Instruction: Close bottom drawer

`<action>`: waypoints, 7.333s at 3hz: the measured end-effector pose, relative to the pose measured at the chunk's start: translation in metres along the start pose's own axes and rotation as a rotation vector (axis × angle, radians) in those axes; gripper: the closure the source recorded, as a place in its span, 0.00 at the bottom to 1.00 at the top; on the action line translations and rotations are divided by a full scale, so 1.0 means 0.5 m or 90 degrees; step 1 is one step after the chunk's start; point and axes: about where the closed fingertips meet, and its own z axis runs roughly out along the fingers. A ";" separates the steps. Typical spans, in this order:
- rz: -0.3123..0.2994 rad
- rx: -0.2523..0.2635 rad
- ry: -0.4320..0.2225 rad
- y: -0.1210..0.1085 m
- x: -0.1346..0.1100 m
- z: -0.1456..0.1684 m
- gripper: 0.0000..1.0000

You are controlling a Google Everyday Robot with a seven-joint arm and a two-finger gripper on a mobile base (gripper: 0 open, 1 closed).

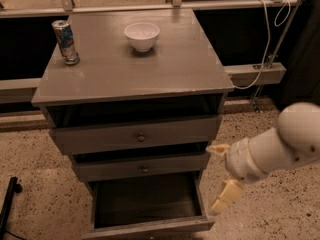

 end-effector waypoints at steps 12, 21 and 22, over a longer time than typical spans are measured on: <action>0.019 -0.028 -0.220 0.155 0.347 0.885 0.72; -0.101 0.120 -0.115 -0.085 0.522 0.991 1.00; -0.126 0.141 -0.129 -0.132 0.518 1.043 1.00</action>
Offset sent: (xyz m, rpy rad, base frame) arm -0.0020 0.0055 -0.0489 0.0374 0.0428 -0.0178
